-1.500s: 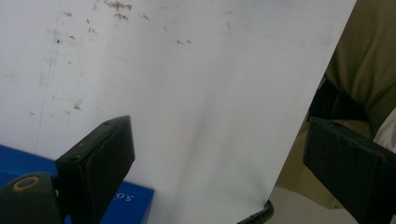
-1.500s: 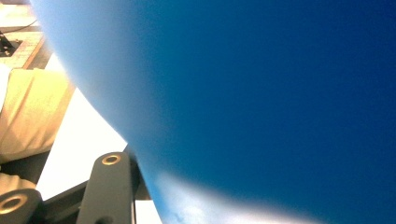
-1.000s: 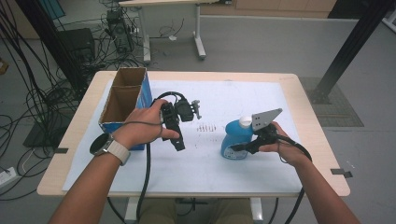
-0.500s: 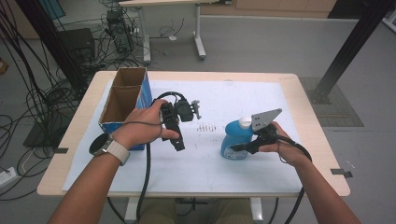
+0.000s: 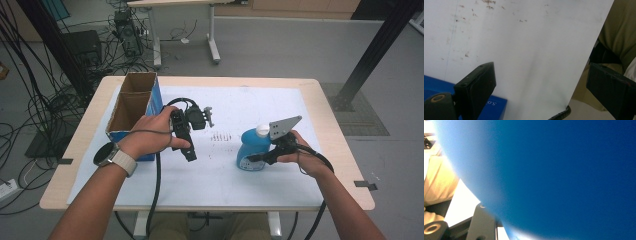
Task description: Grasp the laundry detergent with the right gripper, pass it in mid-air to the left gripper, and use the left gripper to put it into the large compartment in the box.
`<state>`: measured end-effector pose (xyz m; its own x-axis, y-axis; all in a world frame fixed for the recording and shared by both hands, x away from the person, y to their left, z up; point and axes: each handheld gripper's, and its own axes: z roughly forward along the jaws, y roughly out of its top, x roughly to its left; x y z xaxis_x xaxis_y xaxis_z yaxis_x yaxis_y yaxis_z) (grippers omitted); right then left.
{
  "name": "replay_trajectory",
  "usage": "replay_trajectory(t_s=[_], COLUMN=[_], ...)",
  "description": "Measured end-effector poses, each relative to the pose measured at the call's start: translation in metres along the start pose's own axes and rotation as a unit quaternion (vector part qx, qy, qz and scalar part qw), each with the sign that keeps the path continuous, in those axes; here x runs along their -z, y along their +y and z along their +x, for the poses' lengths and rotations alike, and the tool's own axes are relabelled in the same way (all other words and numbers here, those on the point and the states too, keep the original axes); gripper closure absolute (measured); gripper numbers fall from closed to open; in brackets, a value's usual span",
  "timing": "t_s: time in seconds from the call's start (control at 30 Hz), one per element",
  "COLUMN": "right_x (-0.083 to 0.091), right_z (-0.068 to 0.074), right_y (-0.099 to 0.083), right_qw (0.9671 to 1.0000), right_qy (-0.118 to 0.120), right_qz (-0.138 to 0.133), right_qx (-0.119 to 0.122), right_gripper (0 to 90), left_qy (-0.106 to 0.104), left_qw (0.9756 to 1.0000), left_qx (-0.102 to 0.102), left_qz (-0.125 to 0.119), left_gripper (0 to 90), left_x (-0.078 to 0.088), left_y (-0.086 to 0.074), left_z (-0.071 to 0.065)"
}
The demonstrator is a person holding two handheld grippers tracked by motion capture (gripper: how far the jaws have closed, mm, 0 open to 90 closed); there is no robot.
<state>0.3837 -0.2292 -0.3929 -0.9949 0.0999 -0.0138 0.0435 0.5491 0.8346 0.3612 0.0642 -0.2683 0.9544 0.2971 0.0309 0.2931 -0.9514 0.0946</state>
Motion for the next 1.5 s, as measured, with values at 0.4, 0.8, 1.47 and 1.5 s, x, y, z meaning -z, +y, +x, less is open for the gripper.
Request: replay_trajectory(t_s=[0.4, 0.8, 1.47, 1.5], right_x=[-0.0001, -0.0001, -0.0001, -0.0001], right_z=[0.0, -0.0005, -0.0011, -0.0012], right_y=[0.0001, 0.0, 0.0003, 0.0003], right_qw=[1.0, 1.0, 1.0, 1.0], right_qy=[0.0, 0.0, 0.002, 0.002], right_qz=[0.0, 0.0, 0.001, 0.001], right_qx=[0.0, -0.001, -0.002, -0.003], right_gripper=[44.3, 44.3, 44.1, 44.1], left_qy=[0.0, 0.001, 0.003, 0.003], left_qw=[1.0, 1.0, 1.0, 1.0], left_qx=[0.002, 0.001, -0.001, 0.0], left_qz=[-0.001, -0.002, -0.001, -0.003], left_gripper=[9.4, 9.4, 9.4, 9.4], left_x=[0.0002, -0.0009, 0.0009, 0.0008], left_y=[-0.0011, -0.0007, -0.0025, -0.0026], left_z=[-0.0003, -0.0001, -0.0008, -0.0008])
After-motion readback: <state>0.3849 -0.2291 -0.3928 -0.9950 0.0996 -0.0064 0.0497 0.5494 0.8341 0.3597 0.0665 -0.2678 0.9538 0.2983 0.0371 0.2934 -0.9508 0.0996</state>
